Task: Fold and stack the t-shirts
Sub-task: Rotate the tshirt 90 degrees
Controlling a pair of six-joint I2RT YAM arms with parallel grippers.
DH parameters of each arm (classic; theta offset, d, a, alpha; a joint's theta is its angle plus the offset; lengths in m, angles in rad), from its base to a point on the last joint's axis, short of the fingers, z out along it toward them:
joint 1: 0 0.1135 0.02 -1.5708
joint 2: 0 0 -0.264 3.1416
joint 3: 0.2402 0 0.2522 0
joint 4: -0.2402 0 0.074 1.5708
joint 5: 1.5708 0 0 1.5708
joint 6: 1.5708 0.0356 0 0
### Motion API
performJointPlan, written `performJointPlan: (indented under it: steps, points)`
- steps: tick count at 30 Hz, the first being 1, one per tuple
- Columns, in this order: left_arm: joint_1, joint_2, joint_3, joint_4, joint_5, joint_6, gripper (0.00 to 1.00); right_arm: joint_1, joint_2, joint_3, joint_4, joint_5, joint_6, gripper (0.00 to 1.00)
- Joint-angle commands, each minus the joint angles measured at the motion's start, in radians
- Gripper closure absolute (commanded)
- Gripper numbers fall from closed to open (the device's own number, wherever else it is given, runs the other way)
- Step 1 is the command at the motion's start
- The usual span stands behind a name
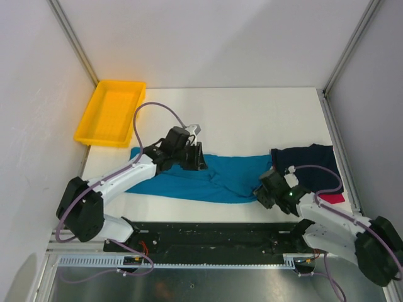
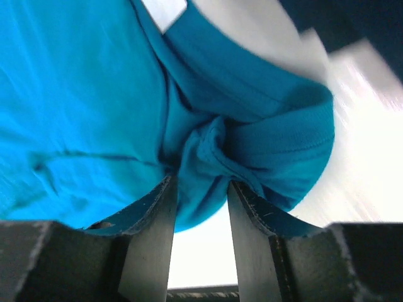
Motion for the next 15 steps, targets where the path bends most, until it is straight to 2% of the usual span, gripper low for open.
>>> performJointPlan:
  steps: [1,8,12,15]
  points:
    - [0.034,-0.055,-0.052,-0.013,-0.028,0.031,0.64,-0.165,0.169,0.05,0.169,-0.047,-0.21,0.58]
    - [0.05,-0.061,-0.109,-0.021,-0.044,0.041,0.65,-0.357,0.565,0.36,0.307,-0.137,-0.453,0.59]
    - [0.053,-0.035,-0.114,-0.026,-0.053,0.046,0.65,-0.435,0.847,0.644,0.304,-0.216,-0.58,0.59]
    - [0.06,-0.006,-0.104,-0.036,-0.066,0.055,0.65,-0.482,1.059,0.921,0.259,-0.245,-0.668,0.58]
